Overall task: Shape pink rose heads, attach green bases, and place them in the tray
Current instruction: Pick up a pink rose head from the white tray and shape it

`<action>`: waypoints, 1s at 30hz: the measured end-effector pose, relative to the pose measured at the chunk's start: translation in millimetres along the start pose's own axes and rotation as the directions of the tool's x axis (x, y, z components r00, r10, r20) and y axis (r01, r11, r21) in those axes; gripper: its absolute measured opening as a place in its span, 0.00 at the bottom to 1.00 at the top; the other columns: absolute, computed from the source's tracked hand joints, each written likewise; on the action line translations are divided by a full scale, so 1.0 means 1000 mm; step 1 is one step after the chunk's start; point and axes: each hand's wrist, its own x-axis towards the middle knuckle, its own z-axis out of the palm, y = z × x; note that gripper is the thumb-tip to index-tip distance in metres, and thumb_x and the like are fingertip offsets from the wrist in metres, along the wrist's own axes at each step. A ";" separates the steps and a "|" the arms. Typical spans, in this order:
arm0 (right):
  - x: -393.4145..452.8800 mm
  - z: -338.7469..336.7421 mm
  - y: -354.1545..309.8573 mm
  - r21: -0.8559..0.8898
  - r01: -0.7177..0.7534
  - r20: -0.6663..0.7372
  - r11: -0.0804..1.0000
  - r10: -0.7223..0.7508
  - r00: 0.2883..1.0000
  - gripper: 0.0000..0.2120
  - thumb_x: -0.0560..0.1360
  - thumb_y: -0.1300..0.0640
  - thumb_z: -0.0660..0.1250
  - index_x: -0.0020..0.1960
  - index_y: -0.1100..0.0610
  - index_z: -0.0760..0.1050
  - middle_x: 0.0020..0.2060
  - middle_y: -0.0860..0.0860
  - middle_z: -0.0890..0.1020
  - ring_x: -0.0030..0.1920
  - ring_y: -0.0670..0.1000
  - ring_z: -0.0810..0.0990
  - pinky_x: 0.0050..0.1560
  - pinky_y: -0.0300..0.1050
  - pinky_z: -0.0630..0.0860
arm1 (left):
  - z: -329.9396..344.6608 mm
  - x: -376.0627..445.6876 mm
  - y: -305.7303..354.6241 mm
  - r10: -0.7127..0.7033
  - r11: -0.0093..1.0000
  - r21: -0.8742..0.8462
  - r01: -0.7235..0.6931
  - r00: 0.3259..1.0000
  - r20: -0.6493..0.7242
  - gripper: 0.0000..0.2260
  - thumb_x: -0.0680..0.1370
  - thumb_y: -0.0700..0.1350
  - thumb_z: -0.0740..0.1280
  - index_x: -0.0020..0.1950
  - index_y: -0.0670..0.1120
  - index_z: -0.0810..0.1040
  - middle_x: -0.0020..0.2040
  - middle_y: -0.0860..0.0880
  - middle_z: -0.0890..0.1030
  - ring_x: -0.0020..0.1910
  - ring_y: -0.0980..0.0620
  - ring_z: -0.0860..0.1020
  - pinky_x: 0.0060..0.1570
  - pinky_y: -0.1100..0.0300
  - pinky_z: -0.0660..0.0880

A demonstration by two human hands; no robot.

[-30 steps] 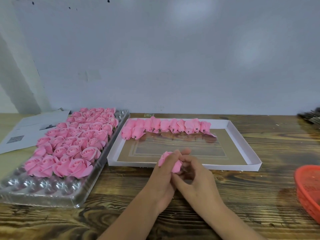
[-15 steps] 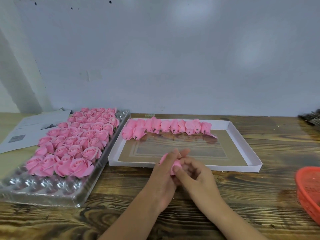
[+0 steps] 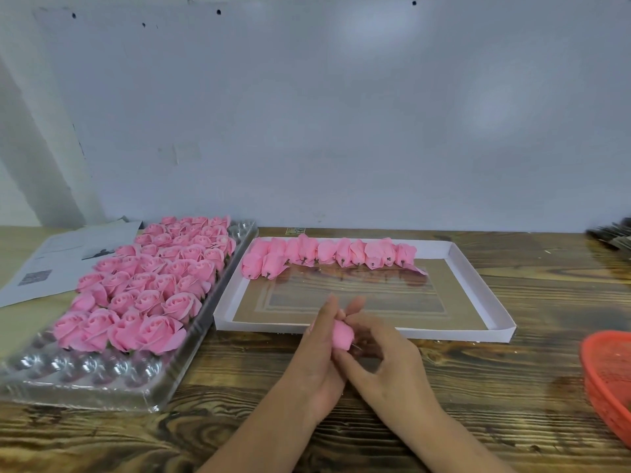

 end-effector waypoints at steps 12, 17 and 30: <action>0.011 -0.012 -0.010 0.429 -0.243 0.077 0.870 0.233 0.969 0.08 0.73 0.56 0.69 0.49 0.48 0.86 0.36 0.54 0.85 0.35 0.49 0.81 0.39 0.38 0.78 | -0.008 0.002 0.004 0.347 0.731 0.560 -0.391 0.919 0.190 0.15 0.76 0.56 0.68 0.54 0.46 0.83 0.52 0.50 0.87 0.51 0.50 0.85 0.50 0.53 0.83; 0.011 -0.013 -0.011 0.603 -0.492 0.300 0.628 0.394 0.869 0.14 0.80 0.55 0.65 0.42 0.57 0.86 0.30 0.55 0.77 0.32 0.49 0.73 0.34 0.39 0.73 | -0.018 0.004 0.001 0.581 0.222 0.783 -0.581 0.724 0.373 0.09 0.82 0.52 0.64 0.42 0.57 0.77 0.37 0.57 0.80 0.38 0.61 0.79 0.38 0.71 0.73; 0.015 -0.014 -0.005 0.586 -0.638 0.434 0.500 0.472 0.768 0.14 0.77 0.49 0.70 0.45 0.59 0.84 0.34 0.56 0.80 0.31 0.49 0.76 0.32 0.38 0.75 | -0.028 0.018 -0.008 0.699 0.127 0.819 -0.560 0.636 0.326 0.19 0.82 0.55 0.55 0.32 0.51 0.70 0.29 0.56 0.74 0.29 0.57 0.73 0.29 0.69 0.68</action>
